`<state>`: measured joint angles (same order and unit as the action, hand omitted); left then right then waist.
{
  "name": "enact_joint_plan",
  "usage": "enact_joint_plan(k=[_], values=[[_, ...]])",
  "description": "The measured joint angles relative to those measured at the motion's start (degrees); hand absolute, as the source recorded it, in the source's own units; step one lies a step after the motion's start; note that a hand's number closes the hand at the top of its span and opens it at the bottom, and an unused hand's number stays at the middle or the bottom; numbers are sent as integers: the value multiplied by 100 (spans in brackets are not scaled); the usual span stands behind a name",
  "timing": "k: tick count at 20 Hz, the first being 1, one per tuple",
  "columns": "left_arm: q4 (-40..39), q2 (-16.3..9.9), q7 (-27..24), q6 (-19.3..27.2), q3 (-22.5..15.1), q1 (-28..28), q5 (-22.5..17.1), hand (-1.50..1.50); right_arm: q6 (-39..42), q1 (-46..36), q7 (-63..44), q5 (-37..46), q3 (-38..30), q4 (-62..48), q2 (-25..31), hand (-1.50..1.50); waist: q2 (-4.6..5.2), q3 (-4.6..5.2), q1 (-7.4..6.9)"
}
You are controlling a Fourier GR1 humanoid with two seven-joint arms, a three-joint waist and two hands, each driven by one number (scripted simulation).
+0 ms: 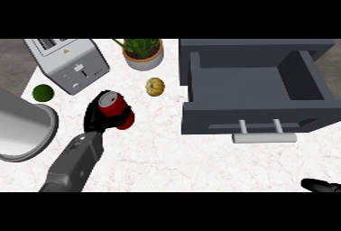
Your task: Pick up the can, place it into the drawer and close the drawer
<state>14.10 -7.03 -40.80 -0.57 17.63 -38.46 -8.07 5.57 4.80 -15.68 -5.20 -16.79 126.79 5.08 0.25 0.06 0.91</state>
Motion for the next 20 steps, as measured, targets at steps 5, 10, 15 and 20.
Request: enact_joint_plan(k=[5, 10, 15, 20], values=[[82, 248, 36, -39, -152, -179, 75, 150, -37, -65, -107, 6, -26, 72, 37, -150, -2, -1, -1], [561, 433, 588, 27, -387, -388, 131, 150, -12, 66, -129, -71, -156, 195, 45, -150, -28, -7, -49], [1381, 534, 1320, 235, -735, -597, 197, 150, 12, 139, -96, -29, -218, 239, 65, -150, -57, -9, -99], [2419, 646, 2383, 503, -1235, -791, 13, 150, -27, 164, -61, 52, -189, 234, -2, -150, -75, -11, -122]])
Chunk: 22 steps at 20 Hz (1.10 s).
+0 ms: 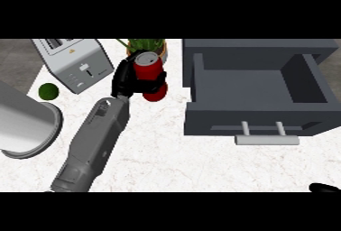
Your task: Pick up the can, place it into the drawer and close the drawer
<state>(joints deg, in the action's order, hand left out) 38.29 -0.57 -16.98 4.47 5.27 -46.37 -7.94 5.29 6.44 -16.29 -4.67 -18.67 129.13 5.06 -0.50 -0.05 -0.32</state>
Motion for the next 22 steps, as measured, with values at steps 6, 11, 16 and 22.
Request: enact_joint_plan(k=[6, 11, 16, 22], values=[[992, 43, 1193, 672, -574, -475, -288, 150, -71, -190, -196, 79, 58, 12, 59, -150, 13, 2, 34], [1450, 34, 2064, 1078, -787, -1055, -205, 150, -74, -211, -300, -34, -35, 123, 106, -150, 28, 2, 64], [1312, 50, 2563, 1412, -968, -1753, -254, 150, -75, -205, -315, 6, 56, 195, 57, -150, 45, 3, 112], [494, 55, 2762, 1774, -1108, -2779, -492, 150, -130, -374, -393, 48, 93, 153, 88, -150, 75, 1, 199]])
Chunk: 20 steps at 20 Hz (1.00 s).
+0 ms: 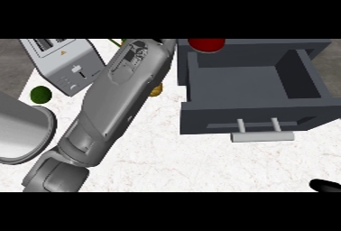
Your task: Pick up the can, place it into the drawer and close the drawer
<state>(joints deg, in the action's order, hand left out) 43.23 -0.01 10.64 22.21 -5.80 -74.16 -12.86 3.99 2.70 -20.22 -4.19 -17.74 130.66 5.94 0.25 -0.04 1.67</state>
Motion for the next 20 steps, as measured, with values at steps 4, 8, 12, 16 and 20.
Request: enact_joint_plan(k=[4, 8, 12, 16, 20], values=[[-535, 0, 64, 160, -154, -568, -200, 150, -4, -105, -41, -8, 11, -33, 43, -150, 16, -3, 60], [-1017, 1, 24, 188, -299, -964, -445, 150, -4, -203, -27, -87, -60, -146, 88, -150, 29, -4, 106], [-1529, 1, -96, 327, -484, -1312, -671, 150, 11, -383, -82, -115, -44, -255, 178, -150, 57, -8, 203], [-1877, 1, -207, 488, -675, -1543, -841, 150, 15, -408, -84, -92, -5, -235, 186, -150, 69, -11, 263], [-2114, 0, -272, 784, -888, -1665, -1016, -150, 34, -422, -124, -91, 23, -200, 214, -150, 79, -13, 336]])
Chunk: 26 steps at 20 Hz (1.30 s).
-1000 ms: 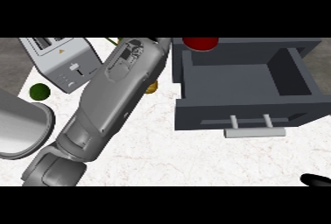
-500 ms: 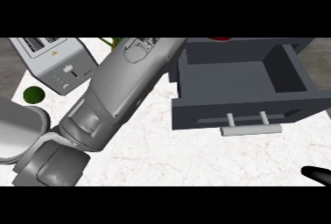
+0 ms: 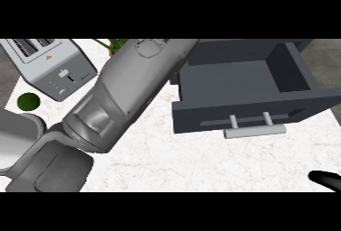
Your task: Pick up the can, place it into the drawer and close the drawer
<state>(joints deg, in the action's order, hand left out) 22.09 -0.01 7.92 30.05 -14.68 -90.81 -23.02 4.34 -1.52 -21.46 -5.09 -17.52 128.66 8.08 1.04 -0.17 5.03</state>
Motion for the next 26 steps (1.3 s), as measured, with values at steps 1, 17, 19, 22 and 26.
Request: enact_joint_plan(k=[1, 17, 19, 22, 26], values=[[-12, 1, 7, 115, -87, -21, -54, -150, 4, -40, -2, 10, 8, -36, 21, -150, 2, -1, 19], [-350, 1, -470, 739, -315, -161, -764, -150, 268, -474, 386, 891, 422, -163, 539, -150, 65, 0, 84], [-354, 1, -507, 718, -289, -183, -864, -150, 325, -600, 555, 1154, 510, -340, 677, -150, 73, 0, 50], [-349, 1, -645, 689, -217, -192, -1004, -150, 304, -846, 757, 1742, 760, -654, 839, -150, 89, 3, -29], [-347, 1, -691, 758, -232, -205, -1164, -150, 208, -1046, 996, 2591, 1209, -1014, 957, -150, 68, 5, -85]])
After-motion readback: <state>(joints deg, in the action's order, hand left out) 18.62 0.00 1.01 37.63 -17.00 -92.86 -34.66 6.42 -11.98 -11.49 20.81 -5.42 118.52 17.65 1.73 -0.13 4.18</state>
